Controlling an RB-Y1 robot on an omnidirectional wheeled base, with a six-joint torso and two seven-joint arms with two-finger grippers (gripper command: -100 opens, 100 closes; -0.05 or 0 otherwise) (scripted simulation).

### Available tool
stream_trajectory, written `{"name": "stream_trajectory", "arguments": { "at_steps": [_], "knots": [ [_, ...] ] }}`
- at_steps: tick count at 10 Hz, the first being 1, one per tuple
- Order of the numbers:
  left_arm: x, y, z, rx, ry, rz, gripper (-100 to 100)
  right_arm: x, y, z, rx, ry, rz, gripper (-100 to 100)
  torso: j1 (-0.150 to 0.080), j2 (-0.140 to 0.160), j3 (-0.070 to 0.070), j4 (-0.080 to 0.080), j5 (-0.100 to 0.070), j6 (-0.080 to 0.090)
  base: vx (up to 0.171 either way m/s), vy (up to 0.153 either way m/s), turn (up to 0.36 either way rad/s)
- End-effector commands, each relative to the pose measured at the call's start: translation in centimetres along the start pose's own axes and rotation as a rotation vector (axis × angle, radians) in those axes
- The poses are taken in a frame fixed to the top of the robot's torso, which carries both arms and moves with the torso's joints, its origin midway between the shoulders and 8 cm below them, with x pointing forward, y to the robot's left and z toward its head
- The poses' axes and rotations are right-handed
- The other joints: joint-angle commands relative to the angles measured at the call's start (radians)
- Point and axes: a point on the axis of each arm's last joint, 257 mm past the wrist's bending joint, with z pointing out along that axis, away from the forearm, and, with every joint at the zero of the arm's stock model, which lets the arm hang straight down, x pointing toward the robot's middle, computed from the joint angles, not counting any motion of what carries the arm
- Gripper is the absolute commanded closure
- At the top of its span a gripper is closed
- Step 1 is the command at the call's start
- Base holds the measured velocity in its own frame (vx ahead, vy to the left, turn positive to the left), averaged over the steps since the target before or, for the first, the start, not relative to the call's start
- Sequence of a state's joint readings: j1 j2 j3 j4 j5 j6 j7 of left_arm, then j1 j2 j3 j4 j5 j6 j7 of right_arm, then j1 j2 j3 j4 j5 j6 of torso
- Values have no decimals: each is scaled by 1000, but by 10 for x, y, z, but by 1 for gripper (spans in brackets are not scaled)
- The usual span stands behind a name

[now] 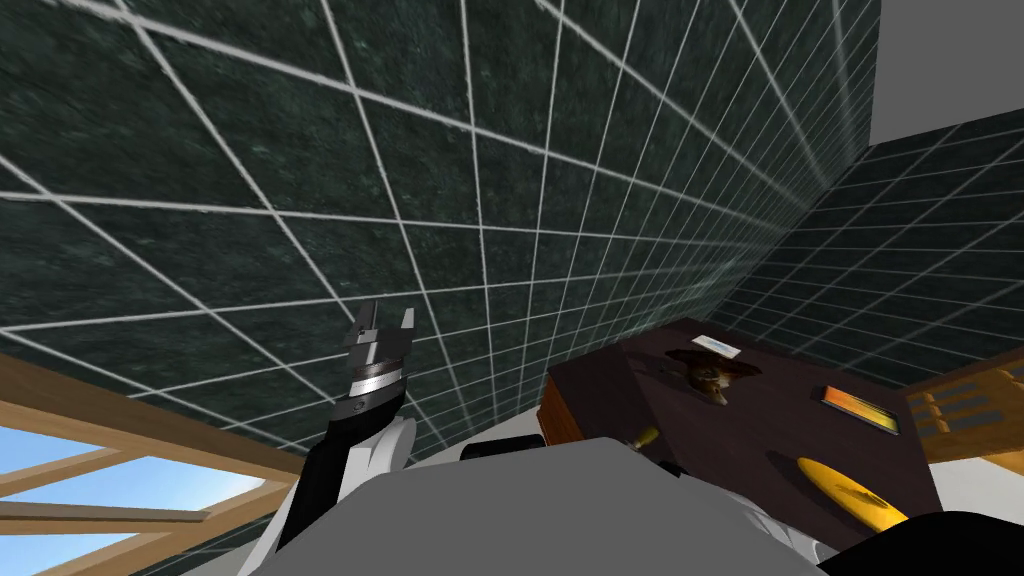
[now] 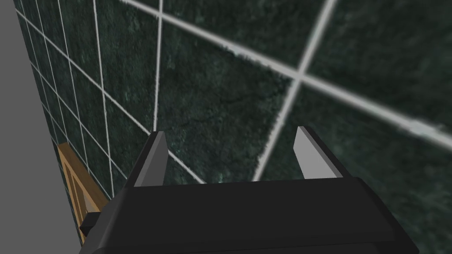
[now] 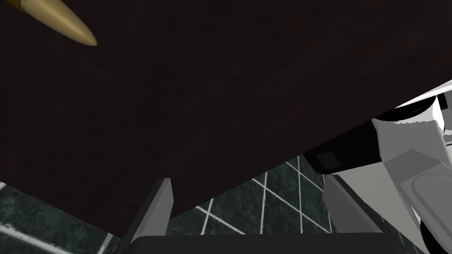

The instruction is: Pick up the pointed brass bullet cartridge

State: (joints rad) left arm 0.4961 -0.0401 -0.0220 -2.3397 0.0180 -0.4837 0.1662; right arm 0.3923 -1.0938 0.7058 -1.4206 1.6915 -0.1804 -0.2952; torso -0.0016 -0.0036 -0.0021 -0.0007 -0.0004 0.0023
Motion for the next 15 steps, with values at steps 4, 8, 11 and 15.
{"name": "stream_trajectory", "arguments": {
  "at_steps": [4, 8, 11, 15],
  "knots": [
    [0, 0, 0, 0, 0, 0, 0, 38, 3, -5, -10, 76, -82, -100, 1, 0, 0, 0, 0, 0, 28, -14, 90],
    [0, 0, 0, 0, 0, 0, 0, 94, 13, -22, -39, 184, -202, -100, 1, 1, 1, 0, 0, 0, 34, -20, 134],
    [0, 0, 0, 0, 0, 0, 0, 94, 13, -22, -39, 184, -202, -100, 1, 1, 1, 0, 0, 0, 21, -17, 34],
    [0, 0, 0, 0, 0, 0, 0, 139, 27, -40, -78, 263, -302, -100, 0, -1, 0, 0, 0, 0, 43, -32, 142]
  ]
}}
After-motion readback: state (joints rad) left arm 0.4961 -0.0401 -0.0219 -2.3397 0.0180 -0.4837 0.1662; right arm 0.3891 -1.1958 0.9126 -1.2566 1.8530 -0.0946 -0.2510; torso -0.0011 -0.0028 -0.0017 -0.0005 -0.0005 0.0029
